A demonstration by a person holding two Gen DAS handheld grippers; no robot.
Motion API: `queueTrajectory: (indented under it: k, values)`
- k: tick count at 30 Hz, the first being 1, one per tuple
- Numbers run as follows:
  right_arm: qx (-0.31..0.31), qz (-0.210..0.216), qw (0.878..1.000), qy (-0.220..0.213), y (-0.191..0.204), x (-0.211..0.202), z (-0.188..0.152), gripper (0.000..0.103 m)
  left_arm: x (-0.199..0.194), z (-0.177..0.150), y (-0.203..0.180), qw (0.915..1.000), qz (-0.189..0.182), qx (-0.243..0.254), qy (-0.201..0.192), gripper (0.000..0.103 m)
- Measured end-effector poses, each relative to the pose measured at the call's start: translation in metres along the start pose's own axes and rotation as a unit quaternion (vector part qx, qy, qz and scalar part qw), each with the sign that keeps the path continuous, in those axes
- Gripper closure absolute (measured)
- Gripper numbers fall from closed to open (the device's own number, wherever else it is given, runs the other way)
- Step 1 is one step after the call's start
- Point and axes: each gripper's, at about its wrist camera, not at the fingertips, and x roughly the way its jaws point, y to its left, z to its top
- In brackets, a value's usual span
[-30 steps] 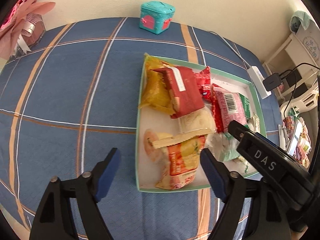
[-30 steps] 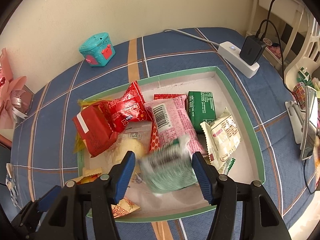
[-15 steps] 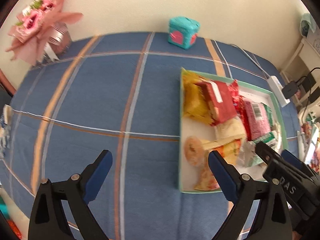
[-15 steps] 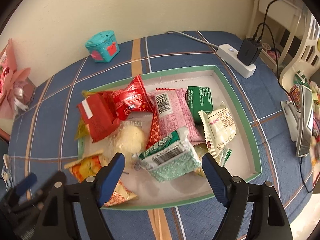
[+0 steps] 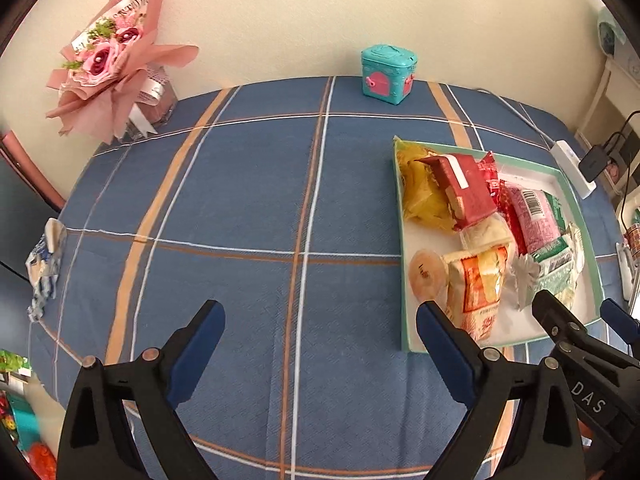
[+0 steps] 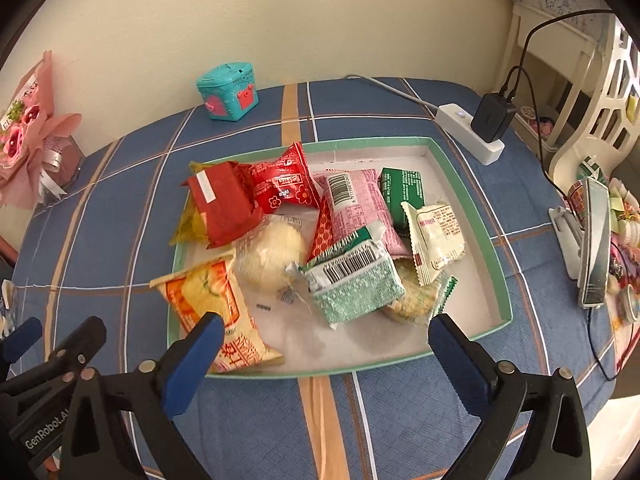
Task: Organize snacks
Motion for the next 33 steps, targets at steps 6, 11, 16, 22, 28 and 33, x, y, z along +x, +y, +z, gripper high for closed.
queueTrajectory:
  k: [6, 11, 16, 22, 28, 33]
  values:
    - [-0.003, 0.001, 1.000, -0.002, 0.000, -0.007, -0.014, 0.000, -0.006, -0.011, 0.002, 0.9999, 0.011, 0.005, -0.001, 0.006]
    - [-0.005, 0.002, 1.000, -0.005, 0.000, -0.012, -0.024, 0.000, -0.008, -0.018, 0.006, 0.9996, 0.024, 0.013, 0.000, 0.006]
    - [-0.008, 0.005, 1.000, -0.007, 0.000, -0.016, -0.032, 0.000, -0.006, -0.022, 0.012, 0.9994, 0.034, 0.008, 0.006, 0.006]
    - [-0.010, 0.006, 1.000, -0.010, 0.001, -0.018, -0.034, 0.000, -0.007, -0.024, 0.017, 0.9993, 0.035, 0.003, 0.009, 0.006]
    - [-0.014, 0.007, 1.000, -0.011, 0.003, -0.018, -0.034, 0.000, -0.006, -0.024, 0.021, 0.9995, 0.029, -0.003, 0.012, 0.006]
    - [-0.020, 0.005, 1.000, -0.009, 0.006, -0.017, -0.033, 0.000, -0.006, -0.023, 0.023, 0.9997, 0.023, -0.006, 0.011, 0.006]
